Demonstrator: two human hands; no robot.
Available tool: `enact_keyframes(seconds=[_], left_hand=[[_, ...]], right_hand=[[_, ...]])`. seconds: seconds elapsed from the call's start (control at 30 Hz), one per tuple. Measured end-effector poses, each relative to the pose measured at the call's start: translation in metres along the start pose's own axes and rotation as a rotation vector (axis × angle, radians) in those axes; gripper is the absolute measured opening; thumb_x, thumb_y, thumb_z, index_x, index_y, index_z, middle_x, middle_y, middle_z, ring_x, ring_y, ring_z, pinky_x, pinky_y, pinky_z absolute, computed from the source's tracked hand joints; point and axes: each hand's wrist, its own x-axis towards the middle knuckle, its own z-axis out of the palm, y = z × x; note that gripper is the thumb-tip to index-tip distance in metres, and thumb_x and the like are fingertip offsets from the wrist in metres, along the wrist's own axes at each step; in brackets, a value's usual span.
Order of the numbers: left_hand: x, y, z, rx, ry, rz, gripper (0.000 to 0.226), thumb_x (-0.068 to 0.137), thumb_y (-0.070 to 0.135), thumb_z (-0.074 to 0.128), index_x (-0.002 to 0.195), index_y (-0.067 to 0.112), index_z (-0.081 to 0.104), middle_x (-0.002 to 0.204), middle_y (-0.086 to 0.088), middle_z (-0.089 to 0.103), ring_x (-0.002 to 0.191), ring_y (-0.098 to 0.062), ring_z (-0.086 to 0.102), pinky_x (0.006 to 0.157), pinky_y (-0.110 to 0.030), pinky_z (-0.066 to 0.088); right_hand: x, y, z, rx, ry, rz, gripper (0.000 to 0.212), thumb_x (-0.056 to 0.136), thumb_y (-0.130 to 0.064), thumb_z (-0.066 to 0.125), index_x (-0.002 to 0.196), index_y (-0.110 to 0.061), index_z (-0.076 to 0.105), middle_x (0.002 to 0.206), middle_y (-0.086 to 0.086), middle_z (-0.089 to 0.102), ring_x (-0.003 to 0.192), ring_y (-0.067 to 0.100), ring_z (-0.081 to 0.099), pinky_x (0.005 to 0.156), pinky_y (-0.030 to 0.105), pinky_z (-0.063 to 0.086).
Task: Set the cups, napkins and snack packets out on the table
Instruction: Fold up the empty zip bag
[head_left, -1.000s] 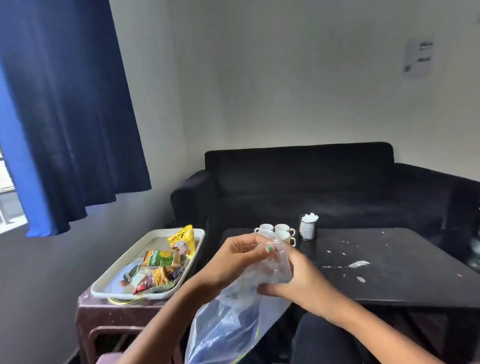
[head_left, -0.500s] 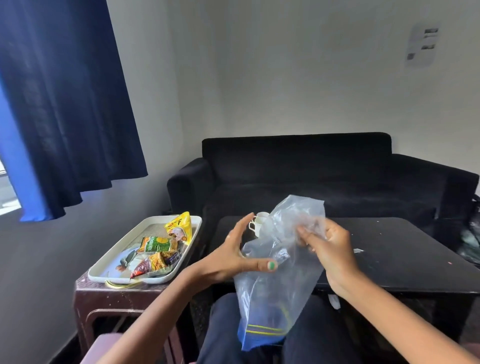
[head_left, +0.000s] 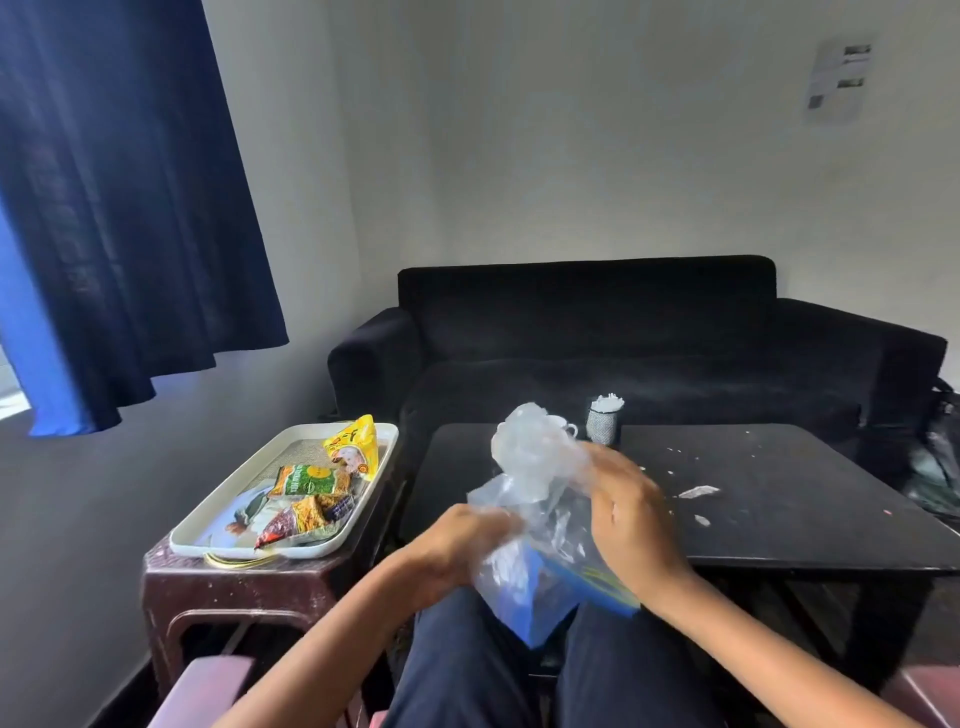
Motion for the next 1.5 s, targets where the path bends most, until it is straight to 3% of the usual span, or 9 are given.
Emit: enact_keyframes(seconds=[0.13,0.27,0.43,0.63,0.77,0.87,1.17,1.4,1.5], left_hand=[[0.004,0.010,-0.014,-0.191,-0.036,-0.073,0.032,0.092,0.009,0.044,0.111,-0.002,0.067,0.119,-0.024,0.064,0.105,-0.034,0.062,0.099,-0.046,0.046],[0.002,0.018,-0.029,-0.441,-0.184,-0.038,0.050,0.081,0.028,0.039,0.110,0.000,0.068,0.108,-0.020,0.066,0.091,-0.031,0.063,0.090,-0.042,0.048],[-0.001,0.019,-0.026,-0.387,-0.338,0.080,0.044,0.092,0.040,0.051,0.119,0.010,0.067,0.112,-0.013,0.069,0.094,-0.025,0.069,0.083,-0.041,0.056],[0.005,0.008,-0.012,-0.095,-0.023,0.266,0.048,0.076,0.007,0.073,0.122,0.008,0.060,0.110,-0.020,0.069,0.095,-0.030,0.069,0.080,-0.041,0.058],[0.005,0.003,-0.014,0.157,0.146,0.392,0.051,0.080,-0.011,0.064,0.119,0.022,0.058,0.115,-0.010,0.067,0.109,-0.024,0.064,0.093,-0.042,0.054],[0.003,0.006,-0.014,0.322,0.125,0.454,0.050,0.078,0.001,0.068,0.119,0.029,0.059,0.112,-0.002,0.069,0.106,-0.018,0.066,0.095,-0.045,0.052],[0.001,0.011,-0.012,0.621,-0.036,0.537,0.056,0.076,-0.013,0.064,0.110,0.031,0.070,0.112,0.012,0.071,0.108,-0.007,0.065,0.097,-0.037,0.051],[0.003,0.014,-0.003,0.469,0.078,0.659,0.064,0.074,-0.022,0.053,0.112,0.026,0.070,0.114,0.008,0.071,0.110,-0.007,0.064,0.097,-0.036,0.052],[-0.003,0.014,0.012,0.454,0.187,0.751,0.052,0.083,-0.014,0.053,0.121,0.020,0.064,0.123,0.008,0.066,0.116,-0.002,0.059,0.100,-0.024,0.047]], right_hand=[[-0.014,0.003,0.007,-0.300,-0.216,-0.343,0.048,0.081,-0.006,0.061,0.124,-0.027,0.061,0.129,-0.005,0.061,0.098,0.011,0.065,0.085,0.019,0.041],[-0.020,0.006,0.010,-0.419,-0.336,-0.356,0.068,0.072,-0.001,0.033,0.129,-0.028,0.057,0.137,-0.003,0.054,0.112,0.018,0.062,0.094,0.024,0.040],[-0.029,0.017,0.017,-0.582,-0.504,-0.359,0.098,0.054,0.004,0.049,0.144,-0.030,0.033,0.148,0.000,0.040,0.131,0.027,0.046,0.103,0.046,0.038],[-0.034,0.023,0.019,-0.459,-0.637,-0.270,0.083,0.068,0.008,0.040,0.140,-0.034,0.041,0.154,-0.008,0.017,0.145,0.022,0.010,0.120,0.035,0.004],[-0.025,0.016,0.013,-0.331,-0.440,-0.296,0.046,0.063,0.005,0.053,0.087,-0.027,0.076,0.112,-0.005,0.071,0.109,0.023,0.064,0.093,0.035,0.048],[-0.015,0.016,0.005,-0.237,-0.250,-0.203,0.045,0.061,0.010,0.056,0.092,-0.017,0.074,0.098,-0.005,0.070,0.096,0.021,0.062,0.079,0.035,0.053],[-0.007,0.035,-0.005,-0.212,-0.580,0.082,0.103,0.070,-0.059,0.069,0.147,-0.038,0.005,0.155,-0.016,-0.014,0.143,0.000,-0.013,0.114,0.022,-0.002],[-0.015,0.026,0.010,0.398,-0.608,0.579,0.092,0.067,-0.056,0.068,0.145,-0.030,0.026,0.149,-0.014,0.032,0.137,0.001,0.027,0.115,0.027,0.022],[-0.013,0.019,0.017,0.629,-0.474,0.706,0.050,0.083,-0.036,0.064,0.129,-0.028,0.047,0.128,-0.011,0.058,0.122,0.004,0.051,0.108,0.030,0.037]])
